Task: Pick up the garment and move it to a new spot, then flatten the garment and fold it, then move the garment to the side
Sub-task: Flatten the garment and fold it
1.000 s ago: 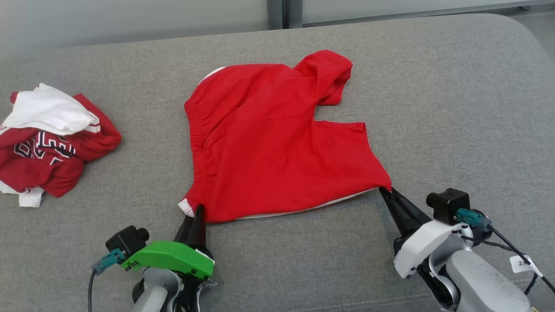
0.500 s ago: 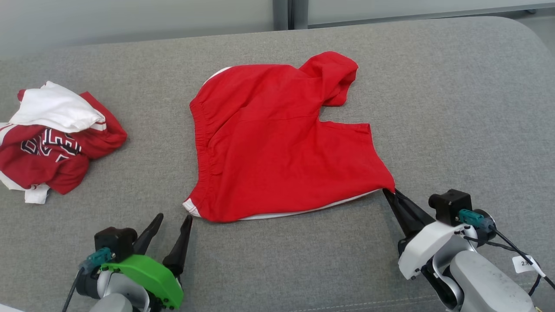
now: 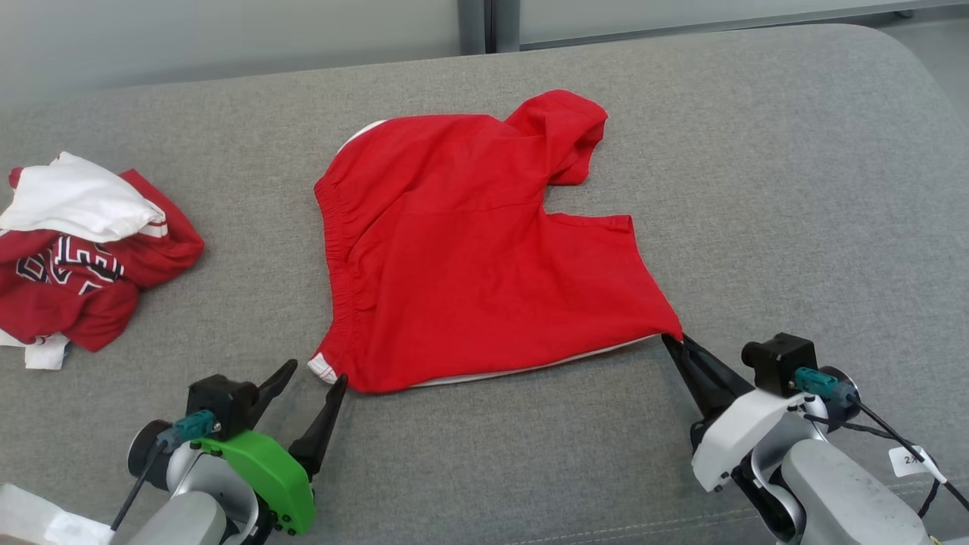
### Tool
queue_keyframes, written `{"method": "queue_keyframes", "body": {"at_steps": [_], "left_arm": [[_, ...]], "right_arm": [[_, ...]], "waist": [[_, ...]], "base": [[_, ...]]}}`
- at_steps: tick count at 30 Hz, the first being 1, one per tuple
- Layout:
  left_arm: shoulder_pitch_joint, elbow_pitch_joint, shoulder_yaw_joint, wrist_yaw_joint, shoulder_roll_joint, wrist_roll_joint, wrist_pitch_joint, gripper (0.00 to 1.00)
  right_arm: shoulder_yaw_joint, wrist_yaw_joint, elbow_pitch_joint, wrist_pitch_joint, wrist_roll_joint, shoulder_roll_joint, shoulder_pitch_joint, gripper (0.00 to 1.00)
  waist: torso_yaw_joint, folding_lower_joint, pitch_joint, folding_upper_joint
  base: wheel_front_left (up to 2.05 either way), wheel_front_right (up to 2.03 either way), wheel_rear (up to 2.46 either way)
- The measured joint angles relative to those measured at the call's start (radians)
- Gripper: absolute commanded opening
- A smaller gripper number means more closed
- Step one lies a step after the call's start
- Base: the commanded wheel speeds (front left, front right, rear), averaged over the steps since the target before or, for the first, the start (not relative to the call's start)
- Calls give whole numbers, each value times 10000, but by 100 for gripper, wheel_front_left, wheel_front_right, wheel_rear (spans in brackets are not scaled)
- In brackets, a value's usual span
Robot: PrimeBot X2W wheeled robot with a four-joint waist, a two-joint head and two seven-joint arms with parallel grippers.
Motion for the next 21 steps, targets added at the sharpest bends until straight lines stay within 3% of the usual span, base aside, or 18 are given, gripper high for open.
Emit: {"method": "queue_keyframes", "body": {"at_steps": [20,21], "left_arm": [[-447,213,-633,-387,59,253,656,100],[-454,242,-644,-431,59,240,696,87]], "right_arm": [[-180,46,75,0,-73,-4,-40,0],[-182,46,77,0,-73,-2,-40,0]], "waist": [[-170,0,88,0],[-174,0,92,0]], "base": [[0,0,0],[0,0,0]]}}
